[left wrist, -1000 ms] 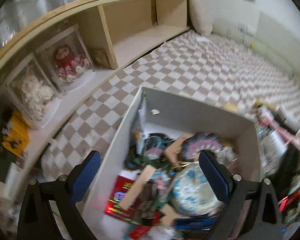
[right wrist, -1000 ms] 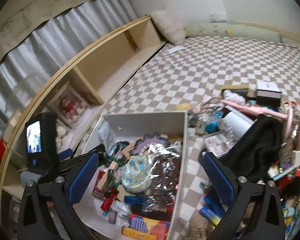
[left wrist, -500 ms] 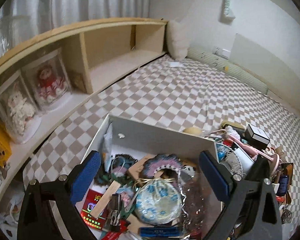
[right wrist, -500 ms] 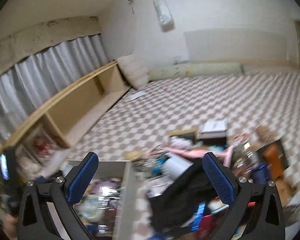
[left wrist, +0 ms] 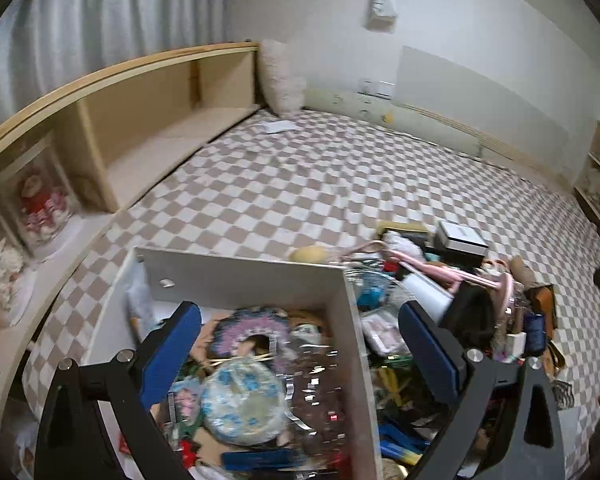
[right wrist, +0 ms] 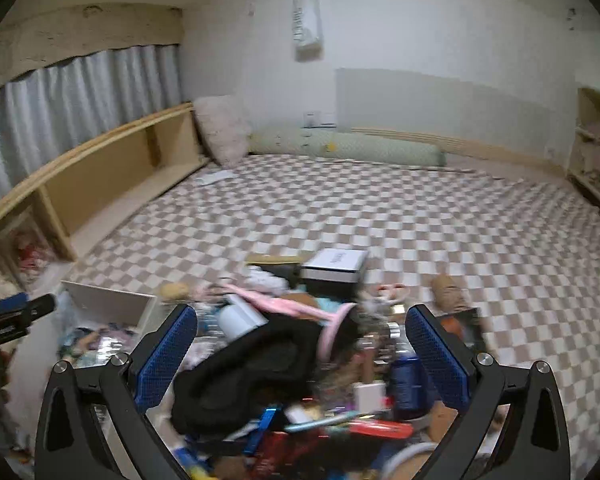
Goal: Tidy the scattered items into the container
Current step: 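Move both tools back from the box over the pile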
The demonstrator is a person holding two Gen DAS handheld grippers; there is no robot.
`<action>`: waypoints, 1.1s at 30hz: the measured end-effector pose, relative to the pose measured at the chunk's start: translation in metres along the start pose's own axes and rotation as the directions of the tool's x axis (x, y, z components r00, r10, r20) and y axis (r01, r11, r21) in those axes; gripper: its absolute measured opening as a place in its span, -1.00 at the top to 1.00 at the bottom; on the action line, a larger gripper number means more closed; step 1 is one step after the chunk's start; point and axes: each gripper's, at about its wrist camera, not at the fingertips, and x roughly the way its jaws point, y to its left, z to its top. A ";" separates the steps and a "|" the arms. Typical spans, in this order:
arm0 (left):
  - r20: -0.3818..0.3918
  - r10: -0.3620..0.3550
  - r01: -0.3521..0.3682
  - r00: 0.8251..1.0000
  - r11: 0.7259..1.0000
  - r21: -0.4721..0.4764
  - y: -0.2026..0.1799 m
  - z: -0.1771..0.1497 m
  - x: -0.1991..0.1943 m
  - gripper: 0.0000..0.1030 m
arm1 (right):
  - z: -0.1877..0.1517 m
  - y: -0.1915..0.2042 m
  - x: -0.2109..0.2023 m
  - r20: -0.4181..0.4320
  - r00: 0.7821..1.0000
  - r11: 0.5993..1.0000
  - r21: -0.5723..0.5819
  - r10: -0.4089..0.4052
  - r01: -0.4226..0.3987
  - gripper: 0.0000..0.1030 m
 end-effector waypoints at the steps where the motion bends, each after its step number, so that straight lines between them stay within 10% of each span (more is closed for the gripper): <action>1: 0.004 -0.012 0.012 1.000 1.000 0.013 -0.006 0.003 0.000 -0.94 | 0.000 -0.004 -0.003 0.016 1.000 1.000 -0.004 -0.024 0.024 -1.00; 9: 0.038 -0.023 0.018 0.999 0.990 0.138 -0.049 0.028 0.006 -0.94 | 0.019 -0.037 -0.012 0.034 0.994 0.994 -0.021 -0.104 0.104 -1.00; 21: -0.159 -0.106 0.151 0.982 0.940 0.307 -0.115 -0.002 0.058 -0.94 | -0.018 -0.089 0.023 -0.151 0.962 0.974 -0.053 -0.227 0.222 -1.00; 33: -0.310 -0.197 0.265 0.930 0.945 0.194 -0.137 -0.028 0.087 -0.92 | -0.070 -0.126 0.043 -0.424 0.905 0.980 0.158 -0.042 0.119 -0.98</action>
